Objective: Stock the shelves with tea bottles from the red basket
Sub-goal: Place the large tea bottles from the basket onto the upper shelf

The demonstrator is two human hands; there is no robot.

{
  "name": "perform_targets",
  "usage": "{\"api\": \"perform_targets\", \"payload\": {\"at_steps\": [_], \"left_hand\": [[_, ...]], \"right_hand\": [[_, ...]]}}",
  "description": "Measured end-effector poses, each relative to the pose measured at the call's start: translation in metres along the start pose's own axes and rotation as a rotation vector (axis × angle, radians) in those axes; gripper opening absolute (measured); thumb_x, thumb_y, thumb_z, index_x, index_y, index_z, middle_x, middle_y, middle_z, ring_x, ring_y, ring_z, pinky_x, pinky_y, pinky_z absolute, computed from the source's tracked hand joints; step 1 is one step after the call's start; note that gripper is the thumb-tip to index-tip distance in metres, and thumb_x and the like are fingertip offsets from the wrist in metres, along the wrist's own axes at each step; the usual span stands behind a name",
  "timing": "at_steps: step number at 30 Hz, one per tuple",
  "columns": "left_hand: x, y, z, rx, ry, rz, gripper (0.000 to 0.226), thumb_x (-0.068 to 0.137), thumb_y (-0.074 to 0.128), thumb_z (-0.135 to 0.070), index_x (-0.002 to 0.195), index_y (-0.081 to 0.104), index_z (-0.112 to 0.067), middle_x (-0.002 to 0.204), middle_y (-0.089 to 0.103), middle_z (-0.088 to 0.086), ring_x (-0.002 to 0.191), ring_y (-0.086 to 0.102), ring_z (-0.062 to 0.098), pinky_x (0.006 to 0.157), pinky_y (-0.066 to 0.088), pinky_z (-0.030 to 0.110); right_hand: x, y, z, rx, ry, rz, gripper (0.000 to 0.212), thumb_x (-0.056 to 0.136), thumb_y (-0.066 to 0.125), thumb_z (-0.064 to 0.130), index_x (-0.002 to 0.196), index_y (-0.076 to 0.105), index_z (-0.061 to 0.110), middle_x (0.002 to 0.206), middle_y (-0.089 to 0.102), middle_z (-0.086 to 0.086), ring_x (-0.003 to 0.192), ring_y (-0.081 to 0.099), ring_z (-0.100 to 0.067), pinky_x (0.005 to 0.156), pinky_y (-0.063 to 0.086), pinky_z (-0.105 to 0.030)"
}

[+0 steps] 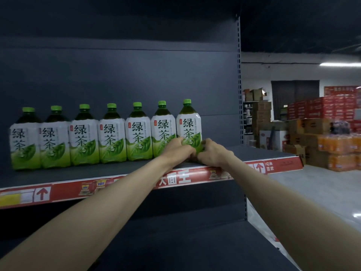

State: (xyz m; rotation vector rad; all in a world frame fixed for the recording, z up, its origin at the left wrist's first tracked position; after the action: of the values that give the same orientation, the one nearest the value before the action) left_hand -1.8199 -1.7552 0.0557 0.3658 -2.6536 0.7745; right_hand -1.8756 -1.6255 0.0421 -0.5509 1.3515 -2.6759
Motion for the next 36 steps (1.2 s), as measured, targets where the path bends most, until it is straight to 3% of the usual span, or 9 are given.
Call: {"api": "perform_targets", "payload": {"at_steps": [5,9,14,17,20,23,28,32,36], "left_hand": [[-0.001,0.002,-0.002,-0.023,0.002,0.004,0.048,0.079,0.071,-0.010,0.119,0.056,-0.029,0.101,0.057,-0.014,0.101,0.058,0.010,0.105,0.053,0.045],[-0.001,-0.001,-0.002,-0.046,-0.006,-0.005,0.033,0.081,0.067,-0.005,0.097,0.050,-0.029,0.093,0.053,-0.017,0.089,0.051,0.001,0.097,0.054,0.039],[0.000,0.002,0.000,-0.118,-0.034,0.022,0.066,0.076,0.065,-0.004,0.141,0.056,-0.017,0.105,0.054,-0.013,0.102,0.053,0.008,0.106,0.053,0.045],[0.000,0.003,0.004,-0.196,-0.073,0.031,0.039,0.078,0.060,0.003,0.110,0.066,-0.019,0.105,0.056,-0.011,0.101,0.053,0.012,0.107,0.053,0.048],[-0.002,0.003,0.003,-0.290,-0.083,0.049,0.028,0.081,0.056,0.006,0.089,0.062,-0.020,0.102,0.056,-0.007,0.100,0.052,0.013,0.097,0.055,0.040],[0.002,0.002,0.005,-0.353,-0.075,0.039,0.048,0.082,0.056,0.005,0.125,0.065,-0.011,0.122,0.057,-0.003,0.110,0.050,0.014,0.093,0.052,0.034],[-0.003,-0.022,0.003,-0.313,0.001,-0.188,0.039,0.074,0.064,-0.006,0.110,0.074,-0.017,0.126,0.068,0.003,0.123,0.059,0.022,0.109,0.052,0.045],[-0.034,-0.034,-0.010,-0.367,0.090,-0.267,0.028,0.076,0.062,-0.015,0.100,0.076,-0.020,0.105,0.076,0.002,0.104,0.072,0.022,0.096,0.061,0.042],[-0.091,-0.029,-0.022,-0.453,0.212,-0.226,0.023,0.094,0.061,0.002,0.109,0.075,-0.009,0.104,0.076,0.008,0.097,0.076,0.024,0.083,0.064,0.033]], "right_hand": [[0.008,0.005,-0.003,0.024,0.017,0.016,0.091,0.070,0.064,0.059,0.146,0.037,0.017,0.130,0.064,-0.010,0.119,0.062,-0.032,0.107,0.046,-0.052],[0.007,0.007,0.000,0.039,0.017,0.056,0.093,0.071,0.064,0.060,0.151,0.034,0.022,0.137,0.060,-0.011,0.126,0.058,-0.033,0.111,0.043,-0.054],[-0.004,0.004,0.011,0.072,-0.030,0.118,0.076,0.087,0.066,0.044,0.154,0.036,0.020,0.148,0.051,-0.009,0.136,0.049,-0.035,0.118,0.036,-0.050],[-0.006,0.006,0.015,0.092,-0.078,0.144,0.060,0.092,0.062,0.038,0.148,0.046,0.024,0.145,0.055,-0.008,0.133,0.052,-0.032,0.118,0.036,-0.049],[-0.005,0.005,0.014,0.053,-0.059,0.116,0.073,0.076,0.066,0.053,0.142,0.051,0.027,0.141,0.059,-0.007,0.129,0.055,-0.032,0.115,0.039,-0.050],[0.005,0.004,0.011,0.090,-0.062,0.056,0.089,0.049,0.060,0.067,0.130,0.059,0.032,0.132,0.066,-0.004,0.120,0.061,-0.030,0.110,0.043,-0.054],[-0.019,-0.018,0.009,0.098,-0.086,-0.173,0.055,0.084,0.067,0.046,0.135,0.060,0.026,0.118,0.069,0.000,0.112,0.065,-0.028,0.100,0.052,-0.046],[-0.056,-0.031,0.019,0.208,-0.260,-0.434,0.030,0.090,0.066,0.025,0.119,0.073,0.021,0.114,0.074,0.001,0.107,0.067,-0.020,0.095,0.055,-0.039],[-0.119,-0.020,0.032,0.377,-0.390,-0.487,0.015,0.095,0.063,0.014,0.104,0.074,0.019,0.092,0.073,0.009,0.083,0.065,0.000,0.075,0.048,-0.015]]}}
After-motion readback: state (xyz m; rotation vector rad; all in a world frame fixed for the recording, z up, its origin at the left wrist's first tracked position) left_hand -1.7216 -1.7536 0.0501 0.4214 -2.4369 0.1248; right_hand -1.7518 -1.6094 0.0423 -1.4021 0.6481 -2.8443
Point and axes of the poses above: each hand's wrist, its own x-axis towards the middle knuckle, its own y-axis out of the palm, z = x × y, the point moved 9 cm from there along x, towards the middle knuckle
